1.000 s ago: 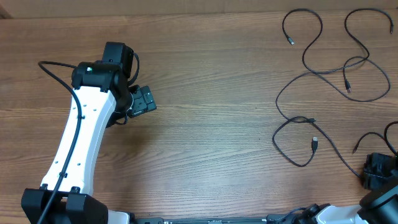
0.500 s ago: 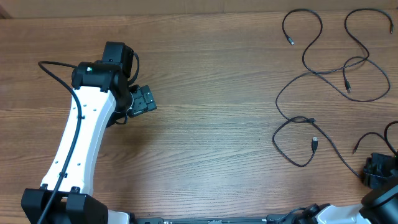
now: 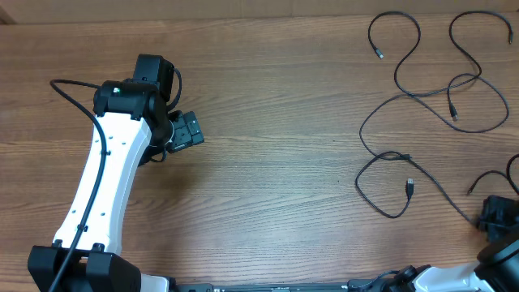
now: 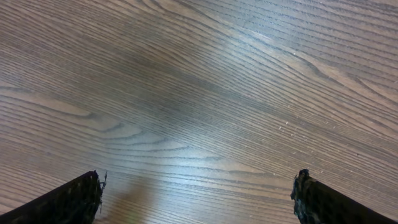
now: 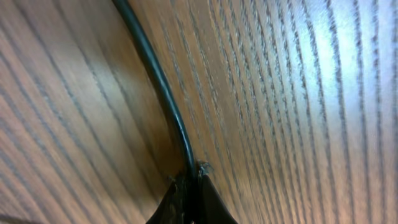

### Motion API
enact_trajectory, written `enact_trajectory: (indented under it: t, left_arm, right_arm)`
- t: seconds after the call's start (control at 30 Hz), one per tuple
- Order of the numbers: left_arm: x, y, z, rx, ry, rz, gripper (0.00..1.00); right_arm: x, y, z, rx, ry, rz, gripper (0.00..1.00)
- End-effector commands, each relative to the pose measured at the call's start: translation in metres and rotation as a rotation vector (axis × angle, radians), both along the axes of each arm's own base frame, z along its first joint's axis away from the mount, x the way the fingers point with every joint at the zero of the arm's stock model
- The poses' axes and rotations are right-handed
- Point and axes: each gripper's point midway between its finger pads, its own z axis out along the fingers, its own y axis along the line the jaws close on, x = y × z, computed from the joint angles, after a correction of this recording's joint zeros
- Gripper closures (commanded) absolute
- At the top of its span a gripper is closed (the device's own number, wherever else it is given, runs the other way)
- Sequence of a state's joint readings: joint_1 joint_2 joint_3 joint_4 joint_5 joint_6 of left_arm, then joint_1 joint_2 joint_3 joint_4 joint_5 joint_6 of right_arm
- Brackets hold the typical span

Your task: Untangle cables

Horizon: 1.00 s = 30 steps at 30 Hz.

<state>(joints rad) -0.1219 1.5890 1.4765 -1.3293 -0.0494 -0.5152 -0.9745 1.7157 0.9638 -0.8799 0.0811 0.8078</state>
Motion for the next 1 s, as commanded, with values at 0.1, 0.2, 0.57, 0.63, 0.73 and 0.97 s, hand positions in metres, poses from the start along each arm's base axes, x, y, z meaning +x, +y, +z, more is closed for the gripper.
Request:
enact_trajectory:
  t: [0.1, 0.2, 0.57, 0.63, 0.73, 0.97]
  left_arm:
    - [0.003, 0.003, 0.003, 0.015, -0.013, -0.016, 0.0]
    - [0.003, 0.003, 0.003, 0.015, -0.012, -0.016, 0.0]
    - [0.003, 0.003, 0.003, 0.015, -0.01, -0.016, 0.01]
    - [0.003, 0.003, 0.003, 0.015, -0.01, -0.016, 0.0]
    - [0.003, 0.003, 0.003, 0.015, -0.01, -0.016, 0.0]
    - [0.003, 0.003, 0.003, 0.015, -0.01, -0.016, 0.0]
  right_arm:
    - [0.031, -0.051, 0.055, -0.135, -0.073, -0.003, 0.96]
    - [0.042, -0.068, 0.076, -0.188, -0.105, 0.029, 0.96]
    - [0.06, -0.094, 0.095, -0.295, -0.16, 0.099, 0.96]
    - [0.059, -0.093, 0.095, -0.29, -0.157, 0.099, 0.93]
    - [0.057, -0.09, 0.094, -0.277, -0.149, 0.1, 0.32]
    - [0.064, -0.07, 0.089, -0.179, -0.198, 0.138, 0.12]
